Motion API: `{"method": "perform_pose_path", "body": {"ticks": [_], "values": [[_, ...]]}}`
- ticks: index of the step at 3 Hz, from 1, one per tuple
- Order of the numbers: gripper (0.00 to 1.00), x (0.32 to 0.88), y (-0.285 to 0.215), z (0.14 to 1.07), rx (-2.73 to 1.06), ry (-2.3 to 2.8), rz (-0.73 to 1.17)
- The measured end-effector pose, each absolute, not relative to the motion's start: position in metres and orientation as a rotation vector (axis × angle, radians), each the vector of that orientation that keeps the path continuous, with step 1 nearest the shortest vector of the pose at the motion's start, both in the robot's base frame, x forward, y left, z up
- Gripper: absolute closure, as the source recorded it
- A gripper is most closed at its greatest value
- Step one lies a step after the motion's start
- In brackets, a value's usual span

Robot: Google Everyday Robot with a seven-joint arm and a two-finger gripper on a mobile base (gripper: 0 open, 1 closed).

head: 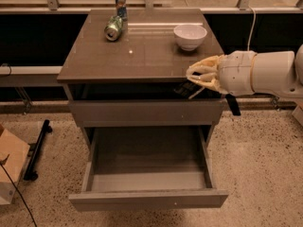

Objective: Pick rxbar chocolate from middle drawer and place on counter

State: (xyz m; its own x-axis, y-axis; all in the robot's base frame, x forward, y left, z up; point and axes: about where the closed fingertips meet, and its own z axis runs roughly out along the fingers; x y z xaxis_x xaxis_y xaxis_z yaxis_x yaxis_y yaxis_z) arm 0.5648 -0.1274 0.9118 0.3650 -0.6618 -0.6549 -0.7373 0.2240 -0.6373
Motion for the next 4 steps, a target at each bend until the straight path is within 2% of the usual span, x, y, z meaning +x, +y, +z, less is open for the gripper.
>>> {"method": "perform_pose_path", "body": {"ticks": [2, 4], "values": [[1.0, 0.616, -0.143, 0.931, -1.397, 1.333, -0.091], [1.0, 0.687, -0.157, 0.943, -1.34, 1.314, -0.163]]}}
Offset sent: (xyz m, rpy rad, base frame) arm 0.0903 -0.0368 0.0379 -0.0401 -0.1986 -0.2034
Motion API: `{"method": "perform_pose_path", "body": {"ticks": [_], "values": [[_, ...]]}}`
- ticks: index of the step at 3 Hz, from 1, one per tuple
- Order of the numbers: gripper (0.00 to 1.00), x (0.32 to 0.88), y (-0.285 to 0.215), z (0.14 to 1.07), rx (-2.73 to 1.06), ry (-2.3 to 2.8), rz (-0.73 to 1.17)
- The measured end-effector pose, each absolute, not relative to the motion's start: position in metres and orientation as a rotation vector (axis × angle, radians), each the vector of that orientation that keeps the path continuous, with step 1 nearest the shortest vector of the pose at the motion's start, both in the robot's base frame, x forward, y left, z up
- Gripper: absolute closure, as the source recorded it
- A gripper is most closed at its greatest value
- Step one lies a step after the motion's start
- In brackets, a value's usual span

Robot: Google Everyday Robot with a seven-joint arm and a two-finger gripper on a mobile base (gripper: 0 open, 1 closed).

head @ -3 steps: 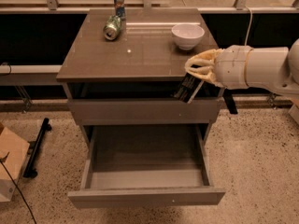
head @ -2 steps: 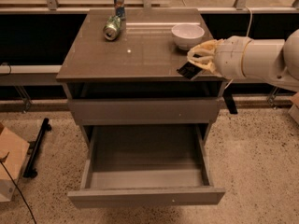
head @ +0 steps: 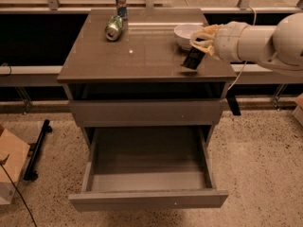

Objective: Pick rxbar chocolate from middle drawer and place on counter

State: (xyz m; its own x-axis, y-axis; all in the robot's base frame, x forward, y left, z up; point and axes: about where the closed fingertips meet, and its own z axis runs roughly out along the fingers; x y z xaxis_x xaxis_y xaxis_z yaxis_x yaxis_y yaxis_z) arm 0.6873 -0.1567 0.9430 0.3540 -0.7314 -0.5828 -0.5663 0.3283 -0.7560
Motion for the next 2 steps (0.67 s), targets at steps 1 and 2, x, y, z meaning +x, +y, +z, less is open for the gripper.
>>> {"method": "perform_pose_path", "body": {"ticks": [1, 2], "values": [[1.0, 0.723, -0.152, 0.932, -1.318, 1.32, -0.146], [0.82, 0.746, -0.142, 0.911, -1.304, 1.346, -0.11]]}}
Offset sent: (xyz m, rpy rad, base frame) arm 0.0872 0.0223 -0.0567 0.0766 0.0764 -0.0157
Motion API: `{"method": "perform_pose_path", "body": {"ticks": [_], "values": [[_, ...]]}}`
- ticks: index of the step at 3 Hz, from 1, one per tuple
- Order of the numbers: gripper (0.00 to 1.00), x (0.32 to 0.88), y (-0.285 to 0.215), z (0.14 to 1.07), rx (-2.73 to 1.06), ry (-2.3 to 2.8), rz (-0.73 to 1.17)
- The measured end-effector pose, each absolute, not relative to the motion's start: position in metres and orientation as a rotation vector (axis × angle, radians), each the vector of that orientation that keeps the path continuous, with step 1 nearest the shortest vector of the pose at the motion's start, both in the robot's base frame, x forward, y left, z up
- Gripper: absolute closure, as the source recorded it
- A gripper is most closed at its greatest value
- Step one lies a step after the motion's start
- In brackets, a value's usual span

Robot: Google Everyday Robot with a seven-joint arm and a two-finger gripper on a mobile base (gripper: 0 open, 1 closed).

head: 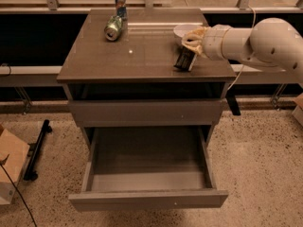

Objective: Pick rxbar chocolate from middle drawer and place on counter

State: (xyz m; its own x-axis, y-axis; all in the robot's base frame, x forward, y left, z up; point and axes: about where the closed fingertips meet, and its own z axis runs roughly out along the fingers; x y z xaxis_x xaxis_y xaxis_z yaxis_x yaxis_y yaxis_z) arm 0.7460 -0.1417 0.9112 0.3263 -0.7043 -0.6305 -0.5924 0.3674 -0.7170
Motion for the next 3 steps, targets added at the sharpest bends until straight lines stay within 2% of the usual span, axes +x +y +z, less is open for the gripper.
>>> {"method": "perform_pose_path", "body": {"ticks": [3], "values": [[0.13, 0.7496, -0.1324, 0.906, -1.309, 1.344, -0.094]]}}
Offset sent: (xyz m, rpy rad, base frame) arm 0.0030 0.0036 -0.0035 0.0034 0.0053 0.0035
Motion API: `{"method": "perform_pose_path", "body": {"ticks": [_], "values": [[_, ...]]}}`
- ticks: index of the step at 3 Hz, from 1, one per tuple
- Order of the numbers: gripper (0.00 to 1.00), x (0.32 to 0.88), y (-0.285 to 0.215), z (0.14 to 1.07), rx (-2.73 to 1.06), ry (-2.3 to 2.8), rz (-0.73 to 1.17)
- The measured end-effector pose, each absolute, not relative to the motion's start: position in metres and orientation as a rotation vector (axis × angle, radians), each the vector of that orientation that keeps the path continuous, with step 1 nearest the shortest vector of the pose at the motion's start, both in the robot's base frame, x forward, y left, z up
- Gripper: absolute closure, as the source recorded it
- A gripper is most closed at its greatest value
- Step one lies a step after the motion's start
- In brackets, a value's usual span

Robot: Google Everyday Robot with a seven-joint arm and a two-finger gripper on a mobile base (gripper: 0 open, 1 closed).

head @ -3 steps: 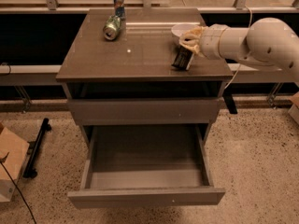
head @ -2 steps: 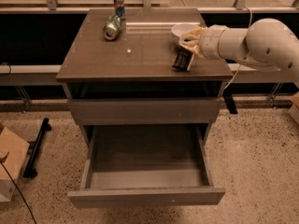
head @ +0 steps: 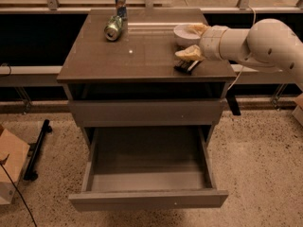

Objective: Pick rxbar chocolate from middle drawer and place on counter

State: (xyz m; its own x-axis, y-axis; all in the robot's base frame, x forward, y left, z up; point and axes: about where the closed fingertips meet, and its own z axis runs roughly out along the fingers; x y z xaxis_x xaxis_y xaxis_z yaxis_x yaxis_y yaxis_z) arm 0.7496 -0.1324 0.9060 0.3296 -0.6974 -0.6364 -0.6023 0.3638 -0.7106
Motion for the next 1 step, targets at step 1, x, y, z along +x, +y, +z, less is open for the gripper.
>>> {"method": "perform_pose_path", "body": {"ticks": [1], "values": [[0.0, 0.7498, -0.13, 0.9053, -1.311, 1.343, -0.09]]}}
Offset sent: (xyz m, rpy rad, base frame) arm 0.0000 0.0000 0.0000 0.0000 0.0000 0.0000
